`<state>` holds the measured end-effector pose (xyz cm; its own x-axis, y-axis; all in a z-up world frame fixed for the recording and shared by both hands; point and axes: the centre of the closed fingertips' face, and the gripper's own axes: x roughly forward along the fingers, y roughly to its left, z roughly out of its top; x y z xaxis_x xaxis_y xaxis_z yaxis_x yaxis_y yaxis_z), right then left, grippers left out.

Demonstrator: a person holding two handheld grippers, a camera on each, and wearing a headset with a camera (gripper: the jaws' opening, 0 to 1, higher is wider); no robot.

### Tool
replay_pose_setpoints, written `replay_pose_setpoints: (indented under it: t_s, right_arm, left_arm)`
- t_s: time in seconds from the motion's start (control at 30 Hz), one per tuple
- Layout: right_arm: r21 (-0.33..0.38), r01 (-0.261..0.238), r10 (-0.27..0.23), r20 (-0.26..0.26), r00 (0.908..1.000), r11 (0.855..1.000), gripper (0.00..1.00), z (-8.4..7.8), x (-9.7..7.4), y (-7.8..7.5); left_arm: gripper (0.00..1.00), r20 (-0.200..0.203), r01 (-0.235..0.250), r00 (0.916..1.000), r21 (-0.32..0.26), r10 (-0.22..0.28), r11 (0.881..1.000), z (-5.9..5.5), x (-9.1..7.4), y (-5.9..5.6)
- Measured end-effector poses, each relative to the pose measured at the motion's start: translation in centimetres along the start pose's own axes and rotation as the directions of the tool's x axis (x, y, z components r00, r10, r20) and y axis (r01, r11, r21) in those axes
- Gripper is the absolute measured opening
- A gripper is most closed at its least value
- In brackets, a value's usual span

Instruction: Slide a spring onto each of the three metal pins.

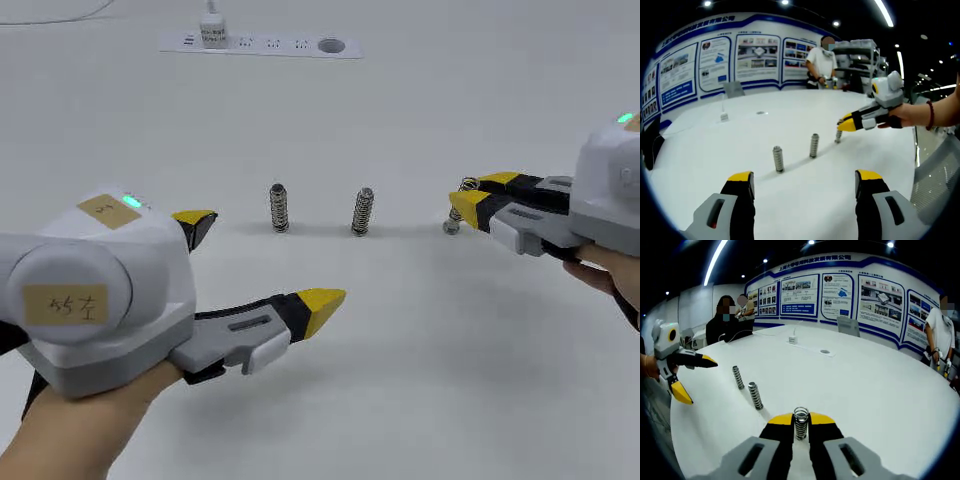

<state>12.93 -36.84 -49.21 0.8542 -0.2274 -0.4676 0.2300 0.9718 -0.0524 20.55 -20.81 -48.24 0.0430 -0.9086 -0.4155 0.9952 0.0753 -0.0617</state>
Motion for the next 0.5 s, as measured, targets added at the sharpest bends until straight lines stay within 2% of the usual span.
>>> replay_pose_setpoints:
  t_s: [0.3, 0.5]
  right_arm:
    - [0.073, 0.005, -0.004, -0.009, 1.0, 0.997, 0.12, -0.9, 0.6, -0.1]
    - [0.091, 0.011, -0.01, -0.015, 0.9998, 0.996, 0.12, -1.2, 0.9, 0.0]
  left_arm:
    - [0.83, 0.001, 0.0, 1.0, 0.0, 0.0, 1.0, 0.0, 0.0, 0.0]
    - [0.83, -0.001, -0.004, 1.0, 0.004, 0.004, 1.0, -0.1, 0.0, 0.0]
